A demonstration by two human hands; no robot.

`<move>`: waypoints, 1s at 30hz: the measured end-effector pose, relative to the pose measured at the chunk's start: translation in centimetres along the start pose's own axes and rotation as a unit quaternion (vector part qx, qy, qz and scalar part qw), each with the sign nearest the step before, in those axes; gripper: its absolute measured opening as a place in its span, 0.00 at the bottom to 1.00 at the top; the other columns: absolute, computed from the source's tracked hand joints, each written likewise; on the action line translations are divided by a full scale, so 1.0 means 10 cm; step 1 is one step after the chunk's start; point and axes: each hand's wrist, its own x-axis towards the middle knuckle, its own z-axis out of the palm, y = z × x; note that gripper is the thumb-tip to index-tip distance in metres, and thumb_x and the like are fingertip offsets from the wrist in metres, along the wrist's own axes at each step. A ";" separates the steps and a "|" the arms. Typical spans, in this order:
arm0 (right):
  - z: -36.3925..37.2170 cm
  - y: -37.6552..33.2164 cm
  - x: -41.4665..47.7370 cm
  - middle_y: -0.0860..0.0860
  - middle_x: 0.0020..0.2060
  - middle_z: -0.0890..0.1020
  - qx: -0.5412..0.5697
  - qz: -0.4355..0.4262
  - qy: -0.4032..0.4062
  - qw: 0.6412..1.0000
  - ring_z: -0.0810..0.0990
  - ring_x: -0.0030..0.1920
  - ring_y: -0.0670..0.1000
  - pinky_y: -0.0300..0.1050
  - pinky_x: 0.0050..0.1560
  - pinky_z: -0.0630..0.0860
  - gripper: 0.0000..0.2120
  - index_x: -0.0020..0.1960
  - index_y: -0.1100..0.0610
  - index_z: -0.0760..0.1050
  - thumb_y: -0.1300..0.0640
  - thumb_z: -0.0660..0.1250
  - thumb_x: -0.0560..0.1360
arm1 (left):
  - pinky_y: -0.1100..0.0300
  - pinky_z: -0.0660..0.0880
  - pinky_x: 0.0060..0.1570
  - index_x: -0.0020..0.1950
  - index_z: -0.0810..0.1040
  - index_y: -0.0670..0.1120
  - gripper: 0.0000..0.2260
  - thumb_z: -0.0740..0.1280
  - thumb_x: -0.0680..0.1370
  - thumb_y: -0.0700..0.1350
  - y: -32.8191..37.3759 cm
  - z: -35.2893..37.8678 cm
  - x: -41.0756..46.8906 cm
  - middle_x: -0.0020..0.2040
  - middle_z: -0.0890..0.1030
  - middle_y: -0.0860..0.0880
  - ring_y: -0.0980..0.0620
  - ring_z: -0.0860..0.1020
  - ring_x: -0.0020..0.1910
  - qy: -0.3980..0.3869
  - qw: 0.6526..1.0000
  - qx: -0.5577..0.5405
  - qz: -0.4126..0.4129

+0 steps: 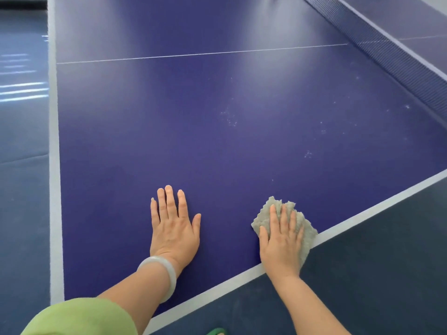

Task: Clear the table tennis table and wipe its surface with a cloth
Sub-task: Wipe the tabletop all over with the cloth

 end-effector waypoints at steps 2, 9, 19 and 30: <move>0.07 -0.24 -0.18 0.51 0.80 0.41 0.004 -0.136 0.002 0.991 0.37 0.79 0.54 0.56 0.78 0.40 0.30 0.81 0.50 0.41 0.43 0.42 0.81 | 0.44 0.39 0.76 0.80 0.50 0.42 0.35 0.37 0.78 0.60 0.00 0.00 0.00 0.80 0.47 0.39 0.40 0.41 0.79 0.008 1.000 0.000 -0.001; -0.07 0.52 0.28 0.47 0.80 0.46 -0.029 -0.250 -0.017 0.968 0.43 0.80 0.52 0.55 0.78 0.41 0.28 0.80 0.47 0.47 0.43 0.44 0.81 | 0.44 0.40 0.77 0.80 0.51 0.42 0.32 0.40 0.80 0.59 0.01 0.02 0.00 0.80 0.47 0.39 0.41 0.41 0.79 0.011 1.000 -0.007 -0.007; 0.08 -0.34 -0.08 0.49 0.80 0.50 0.001 -0.266 0.007 0.964 0.44 0.80 0.53 0.57 0.76 0.45 0.29 0.81 0.49 0.51 0.45 0.50 0.81 | 0.45 0.39 0.77 0.80 0.49 0.43 0.33 0.44 0.80 0.60 0.02 0.00 0.00 0.80 0.45 0.40 0.42 0.39 0.79 0.012 1.000 -0.006 -0.008; -0.09 0.44 0.34 0.52 0.80 0.46 -0.004 0.000 0.026 1.000 0.41 0.80 0.55 0.58 0.78 0.42 0.29 0.80 0.51 0.46 0.43 0.38 0.81 | 0.45 0.39 0.77 0.80 0.51 0.43 0.33 0.42 0.80 0.60 0.02 0.02 0.00 0.80 0.46 0.40 0.43 0.40 0.79 0.018 1.000 -0.010 -0.011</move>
